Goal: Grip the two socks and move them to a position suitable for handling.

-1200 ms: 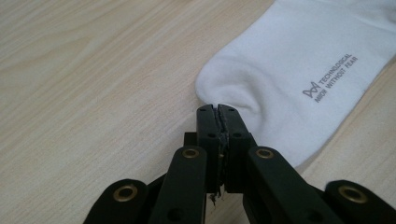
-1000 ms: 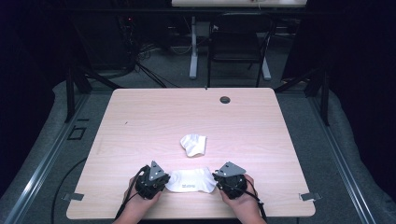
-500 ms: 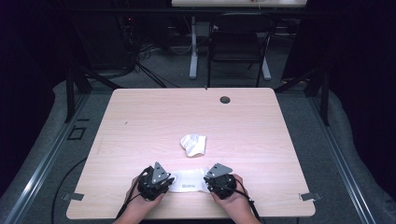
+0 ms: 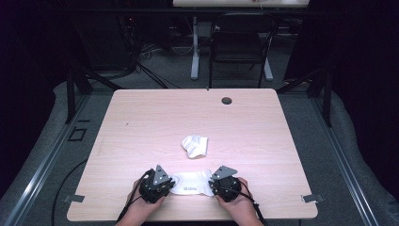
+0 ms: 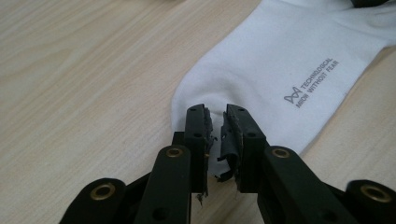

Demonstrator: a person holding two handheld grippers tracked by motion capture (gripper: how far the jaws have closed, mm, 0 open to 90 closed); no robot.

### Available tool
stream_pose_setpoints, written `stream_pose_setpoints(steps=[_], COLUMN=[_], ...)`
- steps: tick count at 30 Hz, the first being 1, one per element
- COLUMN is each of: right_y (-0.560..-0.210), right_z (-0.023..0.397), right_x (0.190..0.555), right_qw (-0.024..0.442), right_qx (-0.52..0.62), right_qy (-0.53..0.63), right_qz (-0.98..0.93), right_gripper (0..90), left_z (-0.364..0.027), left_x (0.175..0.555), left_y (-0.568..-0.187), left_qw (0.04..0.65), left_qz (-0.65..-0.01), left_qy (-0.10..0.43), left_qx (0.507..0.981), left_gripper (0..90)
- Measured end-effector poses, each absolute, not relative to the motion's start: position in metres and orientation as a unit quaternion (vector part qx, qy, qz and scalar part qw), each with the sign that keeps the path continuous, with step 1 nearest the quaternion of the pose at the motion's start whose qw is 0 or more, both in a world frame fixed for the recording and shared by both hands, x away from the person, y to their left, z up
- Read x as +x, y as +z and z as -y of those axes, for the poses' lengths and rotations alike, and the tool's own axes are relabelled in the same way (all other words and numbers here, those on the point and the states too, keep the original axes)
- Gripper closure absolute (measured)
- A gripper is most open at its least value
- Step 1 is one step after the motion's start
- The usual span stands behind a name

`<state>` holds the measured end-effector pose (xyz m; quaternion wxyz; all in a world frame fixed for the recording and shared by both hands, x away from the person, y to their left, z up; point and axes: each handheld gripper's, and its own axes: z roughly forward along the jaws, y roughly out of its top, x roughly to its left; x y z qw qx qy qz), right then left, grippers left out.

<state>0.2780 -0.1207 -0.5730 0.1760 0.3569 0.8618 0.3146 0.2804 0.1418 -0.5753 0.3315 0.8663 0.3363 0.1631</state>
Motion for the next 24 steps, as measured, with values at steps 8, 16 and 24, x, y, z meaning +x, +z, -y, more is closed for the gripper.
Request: stream_pose_setpoints(steps=[8, 16, 24], right_y=[-0.572, -0.570, -0.560], right_z=[0.120, 0.122, 0.123], right_x=[0.273, 0.274, 0.272], right_qw=[0.173, 0.162, 0.181], right_qx=[0.354, 0.361, 0.358], right_qy=[0.311, 0.324, 0.352], right_qz=[-0.865, -0.859, -0.846], right_gripper=[76.2, 73.6, 71.7], left_z=[-0.142, -0.143, -0.151], left_x=[0.277, 0.277, 0.282], left_y=[-0.575, -0.573, -0.564], left_qw=[0.331, 0.337, 0.364], left_qz=[-0.337, -0.334, -0.332], left_qy=[0.158, 0.156, 0.169], left_qx=[0.867, 0.866, 0.854], left_gripper=[78.7, 73.6, 66.0])
